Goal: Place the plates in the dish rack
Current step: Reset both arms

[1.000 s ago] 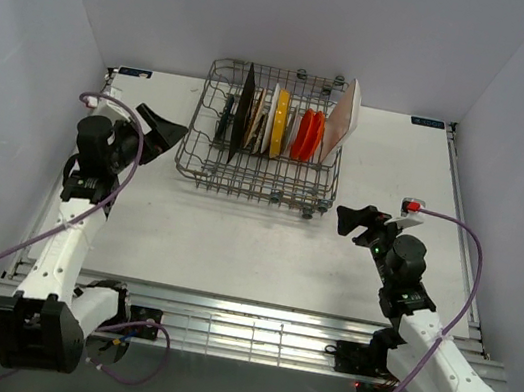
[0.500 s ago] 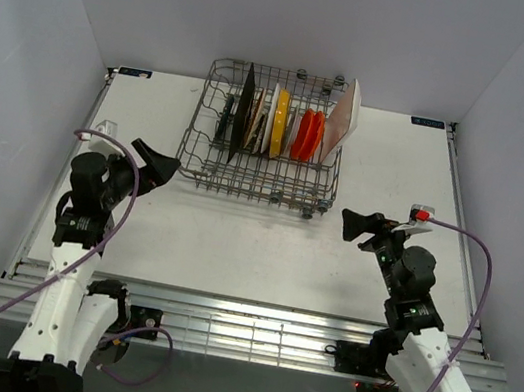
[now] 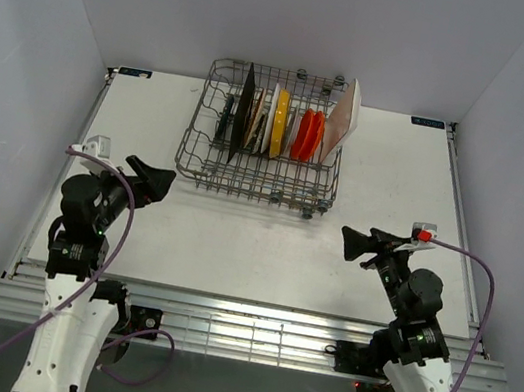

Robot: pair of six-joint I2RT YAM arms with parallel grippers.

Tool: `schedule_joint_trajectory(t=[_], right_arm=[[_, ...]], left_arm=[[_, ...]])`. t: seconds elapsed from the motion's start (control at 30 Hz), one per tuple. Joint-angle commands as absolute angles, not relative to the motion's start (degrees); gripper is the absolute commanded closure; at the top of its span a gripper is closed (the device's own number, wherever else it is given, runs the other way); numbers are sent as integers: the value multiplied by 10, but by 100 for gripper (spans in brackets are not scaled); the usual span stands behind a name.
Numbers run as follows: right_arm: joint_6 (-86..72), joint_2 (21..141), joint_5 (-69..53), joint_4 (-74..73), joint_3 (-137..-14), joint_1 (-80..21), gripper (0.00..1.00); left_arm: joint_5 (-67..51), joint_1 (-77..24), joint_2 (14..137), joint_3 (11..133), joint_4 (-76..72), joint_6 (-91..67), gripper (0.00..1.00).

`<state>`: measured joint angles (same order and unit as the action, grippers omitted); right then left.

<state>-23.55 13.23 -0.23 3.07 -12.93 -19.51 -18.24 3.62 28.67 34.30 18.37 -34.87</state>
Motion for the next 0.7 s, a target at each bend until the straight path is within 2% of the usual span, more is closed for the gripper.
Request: schedule_joint_trajectory(t=[0.0, 0.13, 0.67], right_arm=[[-233, 94, -4, 16, -105, -194, 10], [-231, 75, 28, 1, -98, -194, 10], [-231, 84, 43, 4, -82, -194, 10]], left_arm=[[-183, 36, 270, 338, 201, -337, 2], [-163, 35, 236, 331, 201, -339, 2], [-178, 36, 242, 331, 201, -339, 2]])
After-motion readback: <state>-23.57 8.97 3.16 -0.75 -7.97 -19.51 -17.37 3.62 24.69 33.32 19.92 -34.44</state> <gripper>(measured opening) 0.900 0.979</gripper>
